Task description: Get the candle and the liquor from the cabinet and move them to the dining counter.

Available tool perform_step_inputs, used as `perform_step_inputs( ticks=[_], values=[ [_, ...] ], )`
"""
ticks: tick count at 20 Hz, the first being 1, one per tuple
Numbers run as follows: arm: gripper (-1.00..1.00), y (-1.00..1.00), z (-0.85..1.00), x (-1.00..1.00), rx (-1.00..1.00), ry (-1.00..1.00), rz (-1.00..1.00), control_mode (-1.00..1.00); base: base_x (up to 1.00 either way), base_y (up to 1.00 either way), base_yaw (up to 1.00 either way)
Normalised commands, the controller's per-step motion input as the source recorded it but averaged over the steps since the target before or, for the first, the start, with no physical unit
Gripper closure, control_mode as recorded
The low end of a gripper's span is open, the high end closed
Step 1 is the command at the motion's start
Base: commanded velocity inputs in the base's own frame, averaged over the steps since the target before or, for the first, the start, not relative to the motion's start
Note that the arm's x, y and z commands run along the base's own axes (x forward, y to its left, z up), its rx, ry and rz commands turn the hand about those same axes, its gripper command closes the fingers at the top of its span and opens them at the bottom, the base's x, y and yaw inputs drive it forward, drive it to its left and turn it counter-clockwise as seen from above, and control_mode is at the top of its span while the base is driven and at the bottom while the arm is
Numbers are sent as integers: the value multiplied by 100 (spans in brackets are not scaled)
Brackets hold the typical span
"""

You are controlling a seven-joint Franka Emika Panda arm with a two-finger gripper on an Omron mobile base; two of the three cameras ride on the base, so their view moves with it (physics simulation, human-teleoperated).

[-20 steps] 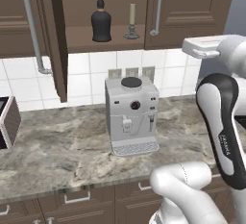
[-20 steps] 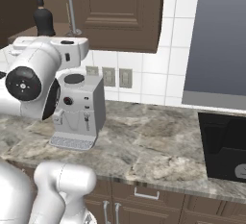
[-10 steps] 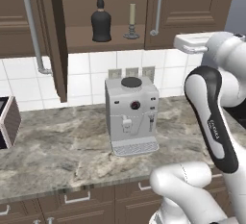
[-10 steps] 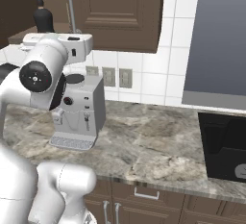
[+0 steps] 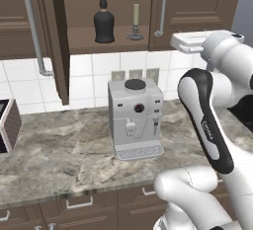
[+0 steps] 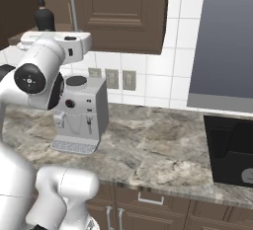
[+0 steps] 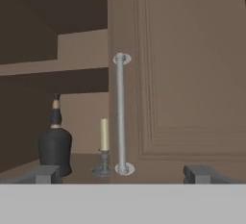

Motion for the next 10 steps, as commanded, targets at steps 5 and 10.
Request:
perform_step_inputs(
  ticks=[5,10],
  values=[
    [-100,9,2,17,0,-1,-2,-100,0,0,0],
    [-100,11,0,24,0,-4,0,-100,0,0,0]
  ],
)
